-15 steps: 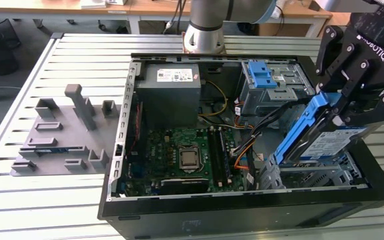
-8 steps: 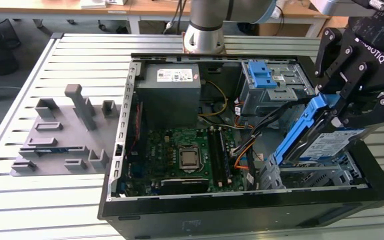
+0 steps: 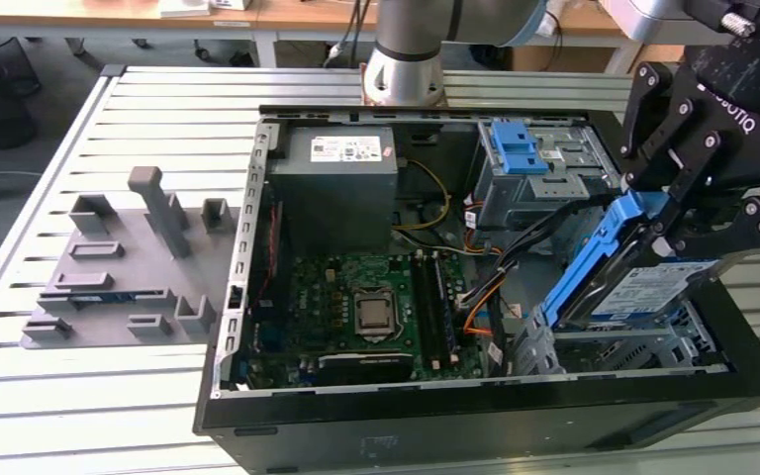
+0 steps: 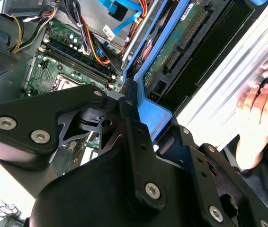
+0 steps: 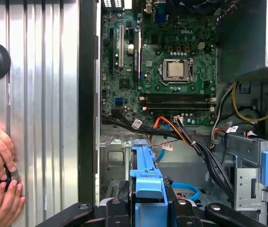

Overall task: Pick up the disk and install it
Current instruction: 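Insert the disk into the insertion slot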

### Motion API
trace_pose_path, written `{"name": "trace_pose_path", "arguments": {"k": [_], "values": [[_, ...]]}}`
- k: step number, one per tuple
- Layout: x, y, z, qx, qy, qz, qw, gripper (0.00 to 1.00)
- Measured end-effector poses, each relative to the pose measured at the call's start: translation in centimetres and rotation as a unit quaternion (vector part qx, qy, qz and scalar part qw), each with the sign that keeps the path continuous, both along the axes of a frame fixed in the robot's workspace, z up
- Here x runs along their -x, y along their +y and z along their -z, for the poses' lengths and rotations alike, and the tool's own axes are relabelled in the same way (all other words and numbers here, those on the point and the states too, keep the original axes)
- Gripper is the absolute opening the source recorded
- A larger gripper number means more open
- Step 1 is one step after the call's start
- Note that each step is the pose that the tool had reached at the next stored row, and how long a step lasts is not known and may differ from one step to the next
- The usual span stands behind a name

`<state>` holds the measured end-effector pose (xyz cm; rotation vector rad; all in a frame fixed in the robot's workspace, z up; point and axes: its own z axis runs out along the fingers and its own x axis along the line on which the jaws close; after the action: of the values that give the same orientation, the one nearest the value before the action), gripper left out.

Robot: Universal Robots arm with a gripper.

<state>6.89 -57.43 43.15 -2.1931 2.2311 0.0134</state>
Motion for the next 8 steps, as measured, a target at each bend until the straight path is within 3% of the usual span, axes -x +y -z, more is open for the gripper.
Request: {"name": "trace_pose_path", "arguments": {"k": [8], "values": [[0.00,-0.04,0.54,0.0000,0.0000,0.000,1.0000,0.36]]}}
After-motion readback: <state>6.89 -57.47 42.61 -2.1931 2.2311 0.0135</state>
